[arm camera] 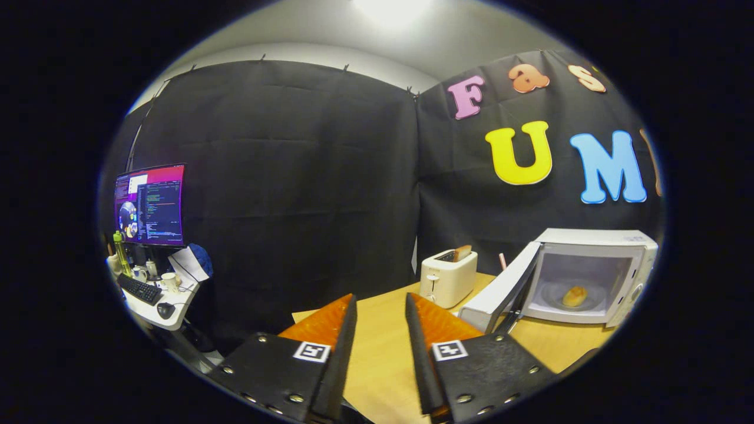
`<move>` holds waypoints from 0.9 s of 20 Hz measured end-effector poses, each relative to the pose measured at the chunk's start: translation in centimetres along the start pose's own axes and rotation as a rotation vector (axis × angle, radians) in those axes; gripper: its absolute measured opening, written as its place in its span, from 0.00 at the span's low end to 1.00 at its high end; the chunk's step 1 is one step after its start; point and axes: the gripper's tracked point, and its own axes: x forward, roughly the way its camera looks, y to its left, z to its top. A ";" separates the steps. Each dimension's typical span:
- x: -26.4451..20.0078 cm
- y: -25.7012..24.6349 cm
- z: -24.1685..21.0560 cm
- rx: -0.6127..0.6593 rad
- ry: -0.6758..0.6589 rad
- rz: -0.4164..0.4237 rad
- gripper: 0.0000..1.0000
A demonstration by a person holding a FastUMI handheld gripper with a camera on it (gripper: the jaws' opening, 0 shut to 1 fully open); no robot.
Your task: Open the microwave, put the food inside, and close the microwave door.
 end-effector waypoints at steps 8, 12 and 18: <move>5.9 -1.5 -7.5 -0.101 0.129 -0.093 0.14; 6.8 -4.2 -8.7 -0.096 0.124 -0.162 0.01; 3.1 -6.8 -8.2 -0.068 0.087 -0.233 0.02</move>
